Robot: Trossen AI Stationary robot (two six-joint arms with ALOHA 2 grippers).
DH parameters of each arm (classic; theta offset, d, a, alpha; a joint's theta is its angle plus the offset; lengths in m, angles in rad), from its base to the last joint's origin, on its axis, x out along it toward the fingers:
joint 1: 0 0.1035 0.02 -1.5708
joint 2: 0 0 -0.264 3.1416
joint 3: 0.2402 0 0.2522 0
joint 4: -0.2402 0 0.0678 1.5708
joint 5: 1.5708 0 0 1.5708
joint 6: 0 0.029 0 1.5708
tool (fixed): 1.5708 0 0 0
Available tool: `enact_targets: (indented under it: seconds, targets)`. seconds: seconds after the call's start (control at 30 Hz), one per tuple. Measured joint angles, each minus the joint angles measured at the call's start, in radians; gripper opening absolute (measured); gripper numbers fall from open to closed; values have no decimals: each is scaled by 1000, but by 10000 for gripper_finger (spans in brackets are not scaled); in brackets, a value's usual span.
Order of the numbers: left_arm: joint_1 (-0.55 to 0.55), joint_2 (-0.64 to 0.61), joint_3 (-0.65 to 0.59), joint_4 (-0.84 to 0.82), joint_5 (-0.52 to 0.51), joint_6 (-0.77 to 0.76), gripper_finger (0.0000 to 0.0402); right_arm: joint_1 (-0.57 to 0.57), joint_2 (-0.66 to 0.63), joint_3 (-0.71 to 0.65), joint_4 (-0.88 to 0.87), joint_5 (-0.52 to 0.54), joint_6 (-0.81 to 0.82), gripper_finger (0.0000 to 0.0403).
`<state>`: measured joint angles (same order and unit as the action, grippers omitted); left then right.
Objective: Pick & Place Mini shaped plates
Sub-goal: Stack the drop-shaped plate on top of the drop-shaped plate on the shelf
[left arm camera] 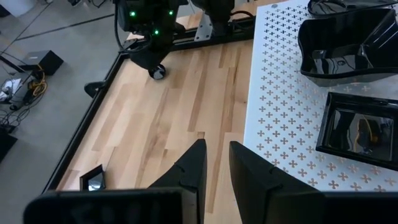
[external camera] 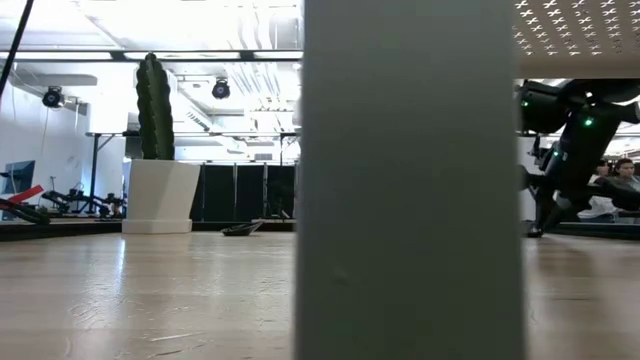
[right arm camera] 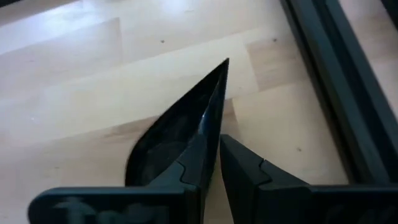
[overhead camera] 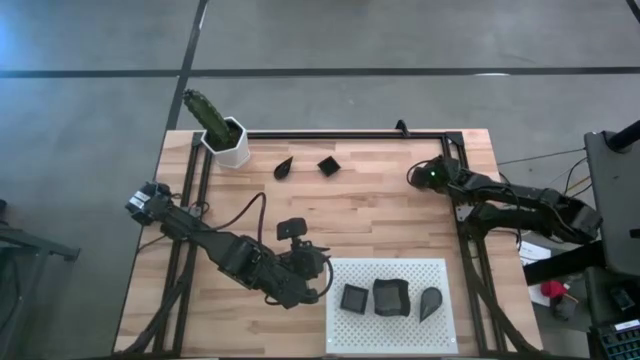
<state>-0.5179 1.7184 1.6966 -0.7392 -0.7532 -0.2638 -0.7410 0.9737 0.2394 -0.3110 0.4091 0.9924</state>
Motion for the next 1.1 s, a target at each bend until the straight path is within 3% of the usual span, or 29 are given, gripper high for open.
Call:
enact_targets:
  seconds: [0.3, 0.53, 0.97, 1.1]
  targets:
    - [0, 0, 0, 3, 0, 0, 65, 0, 72, 0, 41, -2, 16, 41]
    - [0, 0, 0, 5, 0, 0, 65, 1, 100, 2, 98, -13, -57, 10]
    - [0, 0, 0, 6, 0, 4, 65, 1, -88, -1, 77, -33, -281, 8]
    - [0, 0, 0, 6, 0, 4, 65, 1, -171, 18, 50, -94, -407, 8]
